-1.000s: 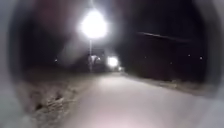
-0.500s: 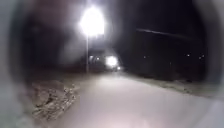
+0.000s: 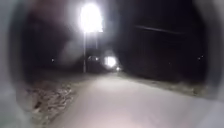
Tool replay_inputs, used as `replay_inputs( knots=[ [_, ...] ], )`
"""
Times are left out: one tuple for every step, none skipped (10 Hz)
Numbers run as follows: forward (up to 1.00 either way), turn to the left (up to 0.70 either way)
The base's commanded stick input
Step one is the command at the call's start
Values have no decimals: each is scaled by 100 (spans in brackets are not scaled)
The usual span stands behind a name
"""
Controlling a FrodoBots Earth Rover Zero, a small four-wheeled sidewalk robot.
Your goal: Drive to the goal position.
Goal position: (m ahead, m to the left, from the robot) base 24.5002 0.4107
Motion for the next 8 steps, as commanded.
replay_inputs(
  knots=[
    [100,0],
    [100,0],
    [100,0],
    [100,0],
    [100,0],
    [100,0],
    [100,10],
    [100,24]
  ],
)
